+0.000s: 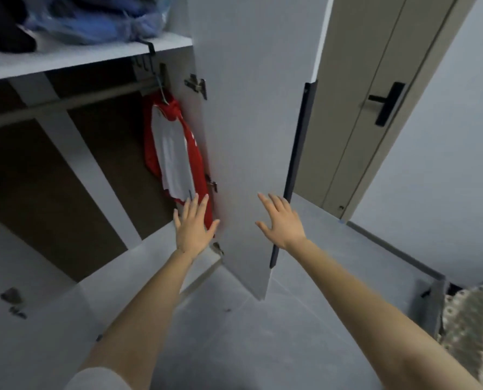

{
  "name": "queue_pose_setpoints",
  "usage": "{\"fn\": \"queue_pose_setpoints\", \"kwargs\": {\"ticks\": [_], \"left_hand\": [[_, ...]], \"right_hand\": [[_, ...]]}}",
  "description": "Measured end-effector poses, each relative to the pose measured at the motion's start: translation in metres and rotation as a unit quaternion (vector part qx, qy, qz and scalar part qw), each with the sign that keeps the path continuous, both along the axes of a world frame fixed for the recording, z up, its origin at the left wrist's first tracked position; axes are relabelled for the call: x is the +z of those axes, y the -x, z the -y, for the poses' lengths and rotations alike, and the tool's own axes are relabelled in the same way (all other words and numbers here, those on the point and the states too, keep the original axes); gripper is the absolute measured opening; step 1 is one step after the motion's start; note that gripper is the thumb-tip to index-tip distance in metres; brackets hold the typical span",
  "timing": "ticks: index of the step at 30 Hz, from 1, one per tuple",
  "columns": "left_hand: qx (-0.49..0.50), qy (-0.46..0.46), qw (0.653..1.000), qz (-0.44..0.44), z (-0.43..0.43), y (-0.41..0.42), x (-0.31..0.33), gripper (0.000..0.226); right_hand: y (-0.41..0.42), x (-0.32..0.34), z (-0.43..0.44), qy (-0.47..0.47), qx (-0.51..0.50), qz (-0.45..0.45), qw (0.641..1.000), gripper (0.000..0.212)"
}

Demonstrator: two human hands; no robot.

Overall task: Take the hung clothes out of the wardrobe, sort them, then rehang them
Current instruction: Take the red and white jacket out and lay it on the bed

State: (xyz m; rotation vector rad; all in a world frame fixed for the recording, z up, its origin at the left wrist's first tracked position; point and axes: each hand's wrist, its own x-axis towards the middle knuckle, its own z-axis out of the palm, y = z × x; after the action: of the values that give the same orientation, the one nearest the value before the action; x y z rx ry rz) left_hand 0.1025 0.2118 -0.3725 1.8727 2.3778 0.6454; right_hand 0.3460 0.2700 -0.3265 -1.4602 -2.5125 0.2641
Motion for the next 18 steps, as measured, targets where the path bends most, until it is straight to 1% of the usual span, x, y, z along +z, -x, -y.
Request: {"fn": "queue_pose_setpoints", "kwargs": {"ticks": [3,9,18], "left_hand": [[0.035,-0.001,0.999,0.008,-0.002,0.041,0.002,0.073],[0.109,0.032,0.993,0.017,-0.017,0.114,-0.003,0.075],[0.21,0.047,0.977,-0.006,-0.072,0.208,-0.007,0.076]], "right_hand": [[0.045,0.0,-0.022,0.01,0.019,0.009,1.0,0.072],[0.127,0.0,-0.075,0.014,0.064,0.02,0.998,0.071],[0.238,0.003,-0.173,0.031,0.117,-0.02,0.992,0.069]]}}
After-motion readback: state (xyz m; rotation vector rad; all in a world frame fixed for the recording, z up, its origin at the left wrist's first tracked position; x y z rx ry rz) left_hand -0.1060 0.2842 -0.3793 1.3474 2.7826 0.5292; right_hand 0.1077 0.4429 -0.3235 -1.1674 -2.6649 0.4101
